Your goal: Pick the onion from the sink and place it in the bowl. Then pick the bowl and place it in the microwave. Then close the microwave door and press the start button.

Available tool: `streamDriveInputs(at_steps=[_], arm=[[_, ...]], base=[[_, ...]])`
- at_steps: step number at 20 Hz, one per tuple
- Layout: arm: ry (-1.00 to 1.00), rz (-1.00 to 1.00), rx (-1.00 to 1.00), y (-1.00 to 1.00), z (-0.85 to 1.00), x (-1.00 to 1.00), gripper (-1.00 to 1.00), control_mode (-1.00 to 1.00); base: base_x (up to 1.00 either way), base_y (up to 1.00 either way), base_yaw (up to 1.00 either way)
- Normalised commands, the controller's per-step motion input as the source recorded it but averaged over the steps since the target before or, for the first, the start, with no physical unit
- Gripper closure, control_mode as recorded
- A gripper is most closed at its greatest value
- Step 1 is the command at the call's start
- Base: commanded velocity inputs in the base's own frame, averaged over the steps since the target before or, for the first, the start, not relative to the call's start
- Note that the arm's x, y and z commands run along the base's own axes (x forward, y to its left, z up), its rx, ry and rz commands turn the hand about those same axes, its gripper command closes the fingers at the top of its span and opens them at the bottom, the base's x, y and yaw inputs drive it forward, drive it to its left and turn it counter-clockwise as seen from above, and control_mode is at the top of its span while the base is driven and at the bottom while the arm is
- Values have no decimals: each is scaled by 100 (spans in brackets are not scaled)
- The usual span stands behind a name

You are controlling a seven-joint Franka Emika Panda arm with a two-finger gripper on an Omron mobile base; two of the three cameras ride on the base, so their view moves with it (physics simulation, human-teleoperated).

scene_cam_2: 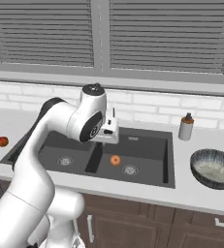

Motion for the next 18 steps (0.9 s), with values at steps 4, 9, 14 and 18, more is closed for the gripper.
streamDriveInputs(at_steps=[4, 9, 14, 18], arm=[[-3, 2, 1, -29, -34, 28, -100, -100], [0, 2, 0, -24, -28, 33, -100, -100], [0, 2, 0, -8, -37, 43, -100, -100], [0, 0, 0, 0, -34, 46, -100, -100]], base=[[0, 0, 0], [0, 0, 0], [0, 0, 0], [0, 0, 0]])
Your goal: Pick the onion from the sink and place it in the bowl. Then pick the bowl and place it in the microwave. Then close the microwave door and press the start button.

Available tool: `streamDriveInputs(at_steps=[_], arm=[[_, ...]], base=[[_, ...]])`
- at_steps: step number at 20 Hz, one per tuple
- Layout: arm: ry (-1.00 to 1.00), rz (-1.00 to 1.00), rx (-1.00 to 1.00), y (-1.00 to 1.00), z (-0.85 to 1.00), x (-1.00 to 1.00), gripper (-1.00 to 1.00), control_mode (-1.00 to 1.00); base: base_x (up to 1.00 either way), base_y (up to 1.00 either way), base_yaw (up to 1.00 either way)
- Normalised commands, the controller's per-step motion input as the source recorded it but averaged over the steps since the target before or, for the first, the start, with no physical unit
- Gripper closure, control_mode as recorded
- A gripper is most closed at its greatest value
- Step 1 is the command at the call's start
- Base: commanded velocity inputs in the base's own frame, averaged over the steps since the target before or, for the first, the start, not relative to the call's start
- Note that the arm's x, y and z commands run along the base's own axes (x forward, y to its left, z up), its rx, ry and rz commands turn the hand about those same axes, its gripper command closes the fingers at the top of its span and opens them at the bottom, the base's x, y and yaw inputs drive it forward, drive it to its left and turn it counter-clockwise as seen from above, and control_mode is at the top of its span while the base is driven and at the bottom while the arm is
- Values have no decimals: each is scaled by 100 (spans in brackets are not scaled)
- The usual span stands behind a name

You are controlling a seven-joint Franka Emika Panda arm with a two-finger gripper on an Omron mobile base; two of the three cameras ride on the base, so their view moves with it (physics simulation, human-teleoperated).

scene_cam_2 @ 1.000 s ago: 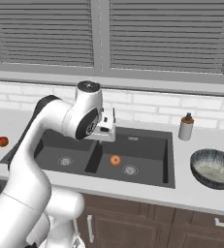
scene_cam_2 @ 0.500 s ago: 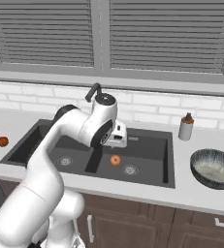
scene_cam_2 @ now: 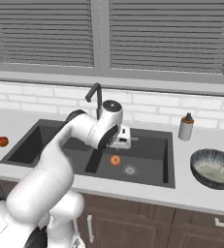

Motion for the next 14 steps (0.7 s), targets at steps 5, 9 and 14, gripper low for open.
streamDriveInputs(at_steps=[5, 9, 14], arm=[[0, 2, 1, 0, -22, 29, -100, -100], [-3, 6, 7, 0, -43, 16, -100, -100], [-4, 5, 9, 0, -40, 20, -100, -100]], base=[[0, 0, 0], [0, 0, 0], [0, 0, 0]])
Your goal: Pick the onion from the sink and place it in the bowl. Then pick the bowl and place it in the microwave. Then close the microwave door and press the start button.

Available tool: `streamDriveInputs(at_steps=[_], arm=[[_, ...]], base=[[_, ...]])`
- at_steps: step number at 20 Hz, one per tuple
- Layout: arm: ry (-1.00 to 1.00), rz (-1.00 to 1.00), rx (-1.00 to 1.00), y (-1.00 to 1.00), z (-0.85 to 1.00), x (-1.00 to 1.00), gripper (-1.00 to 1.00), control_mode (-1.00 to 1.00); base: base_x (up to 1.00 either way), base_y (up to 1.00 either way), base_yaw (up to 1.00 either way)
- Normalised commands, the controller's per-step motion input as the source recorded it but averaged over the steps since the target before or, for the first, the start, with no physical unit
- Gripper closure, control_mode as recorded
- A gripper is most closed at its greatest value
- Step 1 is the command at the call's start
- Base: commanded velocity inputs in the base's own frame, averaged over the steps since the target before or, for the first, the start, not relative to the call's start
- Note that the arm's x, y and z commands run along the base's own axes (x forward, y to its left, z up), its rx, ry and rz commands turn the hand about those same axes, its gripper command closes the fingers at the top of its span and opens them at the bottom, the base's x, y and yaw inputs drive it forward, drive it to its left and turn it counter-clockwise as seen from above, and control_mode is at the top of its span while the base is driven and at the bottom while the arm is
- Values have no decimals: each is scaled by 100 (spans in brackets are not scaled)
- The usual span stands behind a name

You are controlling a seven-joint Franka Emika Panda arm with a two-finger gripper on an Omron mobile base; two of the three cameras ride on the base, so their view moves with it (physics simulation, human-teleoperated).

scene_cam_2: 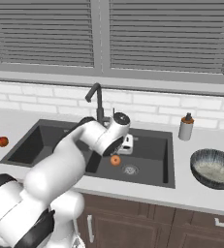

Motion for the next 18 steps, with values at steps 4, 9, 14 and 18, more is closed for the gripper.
streamDriveInputs(at_steps=[4, 9, 14, 18], arm=[[1, 1, 0, 0, -25, 27, -100, -100], [3, 0, 0, 0, -34, 25, -100, -100], [0, 0, 0, 8, -30, 27, -100, -100], [1, 0, 0, 4, -32, 29, -100, -100]], base=[[0, 0, 0], [0, 0, 0], [0, 0, 0], [0, 0, 0]])
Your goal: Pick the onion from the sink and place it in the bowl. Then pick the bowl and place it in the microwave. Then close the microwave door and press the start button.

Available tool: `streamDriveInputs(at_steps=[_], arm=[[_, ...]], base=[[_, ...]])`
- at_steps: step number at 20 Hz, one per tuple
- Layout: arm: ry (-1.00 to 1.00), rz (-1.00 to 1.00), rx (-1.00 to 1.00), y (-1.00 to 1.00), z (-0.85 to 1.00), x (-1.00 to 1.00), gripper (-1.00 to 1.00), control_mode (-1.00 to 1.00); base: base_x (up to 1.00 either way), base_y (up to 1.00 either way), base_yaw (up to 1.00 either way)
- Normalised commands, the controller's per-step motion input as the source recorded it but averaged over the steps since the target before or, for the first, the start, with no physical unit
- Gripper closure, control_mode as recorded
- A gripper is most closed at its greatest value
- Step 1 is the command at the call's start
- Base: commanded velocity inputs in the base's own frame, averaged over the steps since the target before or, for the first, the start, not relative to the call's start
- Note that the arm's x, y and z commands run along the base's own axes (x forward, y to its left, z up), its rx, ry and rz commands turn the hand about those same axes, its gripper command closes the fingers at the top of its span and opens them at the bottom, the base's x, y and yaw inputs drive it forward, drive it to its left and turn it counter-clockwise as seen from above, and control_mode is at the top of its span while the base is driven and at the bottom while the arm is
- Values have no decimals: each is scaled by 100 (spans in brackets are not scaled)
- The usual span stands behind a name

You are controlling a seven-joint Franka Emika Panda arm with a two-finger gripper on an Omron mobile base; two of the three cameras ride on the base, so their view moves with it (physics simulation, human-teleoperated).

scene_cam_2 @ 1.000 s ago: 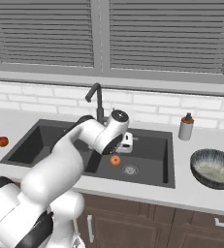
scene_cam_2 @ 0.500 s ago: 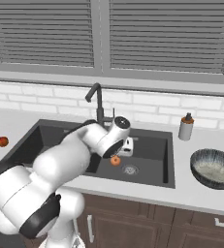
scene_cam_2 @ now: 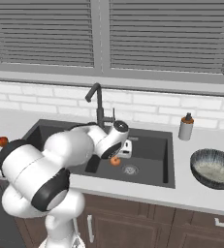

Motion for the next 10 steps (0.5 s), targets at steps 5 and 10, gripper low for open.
streamDriveInputs(at_steps=[5, 10], arm=[[3, 0, 0, 2, -23, 26, -100, -100], [2, 0, 0, 0, -25, 34, -100, -100]], base=[[0, 0, 0], [0, 0, 0]])
